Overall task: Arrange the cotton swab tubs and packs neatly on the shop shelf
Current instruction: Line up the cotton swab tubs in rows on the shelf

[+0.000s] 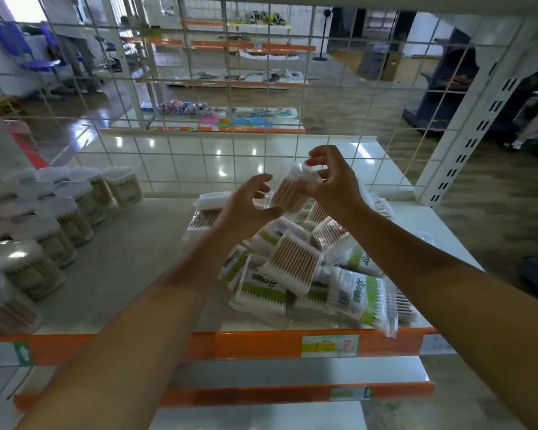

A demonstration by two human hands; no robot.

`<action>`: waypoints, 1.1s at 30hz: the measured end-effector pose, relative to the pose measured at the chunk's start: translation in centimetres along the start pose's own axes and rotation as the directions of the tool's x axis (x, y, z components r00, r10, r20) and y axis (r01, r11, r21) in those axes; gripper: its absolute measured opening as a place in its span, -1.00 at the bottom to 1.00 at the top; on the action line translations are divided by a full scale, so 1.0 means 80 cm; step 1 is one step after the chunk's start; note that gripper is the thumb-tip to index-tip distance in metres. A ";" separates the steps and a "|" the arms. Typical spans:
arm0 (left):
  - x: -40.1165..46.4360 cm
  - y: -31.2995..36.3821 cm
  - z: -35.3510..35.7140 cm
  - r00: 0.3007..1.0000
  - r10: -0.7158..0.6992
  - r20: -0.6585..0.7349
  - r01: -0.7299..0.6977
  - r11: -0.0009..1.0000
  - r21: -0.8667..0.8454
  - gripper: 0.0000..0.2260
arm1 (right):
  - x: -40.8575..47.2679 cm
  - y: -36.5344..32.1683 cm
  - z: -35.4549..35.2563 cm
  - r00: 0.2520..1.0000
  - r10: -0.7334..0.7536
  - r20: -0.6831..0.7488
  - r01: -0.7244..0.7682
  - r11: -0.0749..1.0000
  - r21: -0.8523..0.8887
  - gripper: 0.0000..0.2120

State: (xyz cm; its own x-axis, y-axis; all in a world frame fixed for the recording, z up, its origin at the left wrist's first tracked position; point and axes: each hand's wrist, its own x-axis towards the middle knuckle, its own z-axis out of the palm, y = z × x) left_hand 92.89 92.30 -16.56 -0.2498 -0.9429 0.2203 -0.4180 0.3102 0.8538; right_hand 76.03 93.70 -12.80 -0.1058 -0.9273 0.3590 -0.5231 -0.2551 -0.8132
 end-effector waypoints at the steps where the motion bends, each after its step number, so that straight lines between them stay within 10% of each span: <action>1: 0.001 0.003 0.001 1.000 -0.004 0.000 0.004 1.000 -0.017 -0.43 | 0.000 -0.002 -0.001 1.000 -0.005 0.004 0.005 1.000 -0.001 -0.51; 16: -0.002 0.012 0.014 0.991 -0.019 0.134 0.057 0.957 -0.285 -0.67 | -0.011 -0.014 -0.010 0.981 -0.030 0.194 0.028 1.000 0.011 -0.45; 33: -0.012 0.002 -0.046 0.996 -0.092 -0.013 0.084 0.948 -0.308 -0.62 | 0.000 -0.054 0.032 0.961 -0.058 0.271 0.098 0.986 -0.138 -0.47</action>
State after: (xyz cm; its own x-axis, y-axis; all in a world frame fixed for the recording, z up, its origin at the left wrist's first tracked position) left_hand 96.28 92.82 -14.89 -0.1991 -0.9689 0.1468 -0.1477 0.1778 0.9729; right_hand 80.45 94.09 -10.46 0.1579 -0.9504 0.2680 -0.6425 -0.3050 -0.7029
